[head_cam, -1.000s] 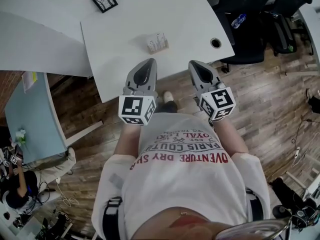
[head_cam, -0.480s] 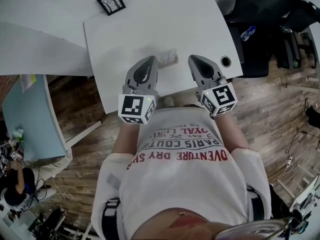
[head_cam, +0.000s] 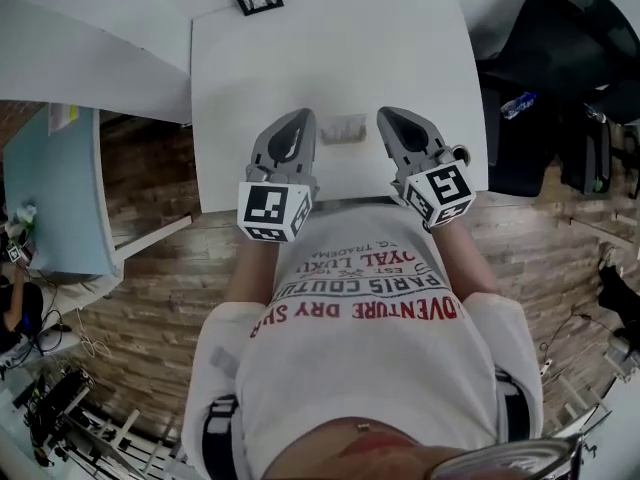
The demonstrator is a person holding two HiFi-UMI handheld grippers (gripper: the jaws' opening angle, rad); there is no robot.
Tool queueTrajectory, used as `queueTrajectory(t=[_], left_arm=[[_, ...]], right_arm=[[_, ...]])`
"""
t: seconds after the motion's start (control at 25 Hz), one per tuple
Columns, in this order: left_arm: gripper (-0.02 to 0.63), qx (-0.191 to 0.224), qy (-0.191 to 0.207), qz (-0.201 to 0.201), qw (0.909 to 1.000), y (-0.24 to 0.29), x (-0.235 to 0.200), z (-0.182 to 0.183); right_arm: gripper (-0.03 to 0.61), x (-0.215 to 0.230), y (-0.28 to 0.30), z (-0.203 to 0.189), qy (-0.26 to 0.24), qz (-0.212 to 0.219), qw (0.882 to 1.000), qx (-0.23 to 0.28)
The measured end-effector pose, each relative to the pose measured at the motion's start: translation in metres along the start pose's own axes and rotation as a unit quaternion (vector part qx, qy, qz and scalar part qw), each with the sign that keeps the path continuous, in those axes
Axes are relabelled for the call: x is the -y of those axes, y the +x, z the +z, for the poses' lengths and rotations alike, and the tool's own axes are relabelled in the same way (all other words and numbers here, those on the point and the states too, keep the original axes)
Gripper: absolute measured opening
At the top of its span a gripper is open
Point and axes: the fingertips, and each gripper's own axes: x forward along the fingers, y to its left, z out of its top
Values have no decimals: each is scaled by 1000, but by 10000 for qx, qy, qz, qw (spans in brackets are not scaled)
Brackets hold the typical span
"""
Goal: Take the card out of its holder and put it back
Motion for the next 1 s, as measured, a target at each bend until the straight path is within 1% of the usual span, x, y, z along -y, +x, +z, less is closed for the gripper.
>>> queueTrajectory(t=[0.16,0.36,0.44,0.48,0.52,0.56,0.68,0.84,1.0], left_arm=[[25,-8,-177,386,9991,5,-5,-3],[25,27,-361,689,9970,8,-4,-9],[25,52,-429,753,9962,11,-7,-13],[25,54,-464,804,9957,12,-9,-16],[25,50,-505,867,9949,13,-12,-20],[25,42,-555,932,9941,13,-15,-24],[25,48,-648,1034,9925,17,-19,-34],[25,103,-536,1021,9933,21,-24,-40],[25,175,-450,1001,9938,26,-25,-41]], right_arm=[[26,2,16,-8,14,786,9965,-275],[28,-3,26,-19,-187,1709,9842,-412],[29,-6,32,-25,-296,2072,9764,-528],[67,-8,36,-29,-339,2260,9716,-620],[167,-10,39,-35,-381,2432,9665,-730],[187,-11,43,-41,-424,2569,9618,-844],[187,-8,52,-63,-466,2838,9512,-1115],[187,-8,64,-89,-332,3295,9328,-1422],[186,-7,74,-110,-463,3633,9149,-1699]])
